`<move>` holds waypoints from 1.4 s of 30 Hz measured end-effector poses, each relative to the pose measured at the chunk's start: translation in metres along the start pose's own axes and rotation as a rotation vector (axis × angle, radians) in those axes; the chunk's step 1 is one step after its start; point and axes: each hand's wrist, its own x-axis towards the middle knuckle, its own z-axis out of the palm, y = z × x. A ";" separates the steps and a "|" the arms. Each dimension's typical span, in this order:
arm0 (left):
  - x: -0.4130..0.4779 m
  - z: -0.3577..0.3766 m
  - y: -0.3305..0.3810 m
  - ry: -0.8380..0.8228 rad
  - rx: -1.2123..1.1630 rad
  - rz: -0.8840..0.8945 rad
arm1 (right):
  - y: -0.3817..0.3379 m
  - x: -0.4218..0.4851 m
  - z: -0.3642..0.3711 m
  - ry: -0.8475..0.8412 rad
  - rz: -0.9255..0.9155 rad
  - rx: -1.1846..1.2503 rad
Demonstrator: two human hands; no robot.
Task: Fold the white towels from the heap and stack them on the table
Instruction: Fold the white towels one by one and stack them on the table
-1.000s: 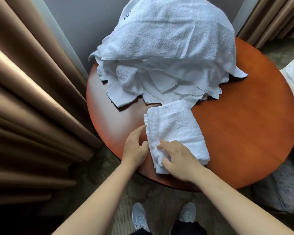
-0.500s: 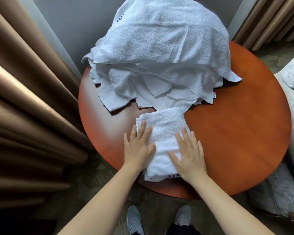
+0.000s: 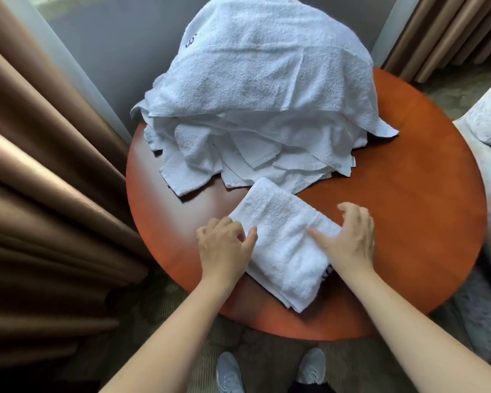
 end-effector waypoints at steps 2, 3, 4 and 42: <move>0.011 0.000 0.004 0.016 -0.124 -0.105 | -0.002 -0.008 -0.007 0.046 0.329 0.219; 0.018 0.000 0.006 -0.010 -0.172 -0.179 | -0.001 -0.012 -0.006 -0.021 0.456 0.297; 0.025 0.001 0.007 -0.057 -0.210 -0.244 | 0.001 -0.018 -0.004 -0.125 0.535 0.334; -0.011 -0.015 0.003 -0.515 -0.880 -0.473 | 0.018 0.007 -0.054 -0.626 0.480 0.580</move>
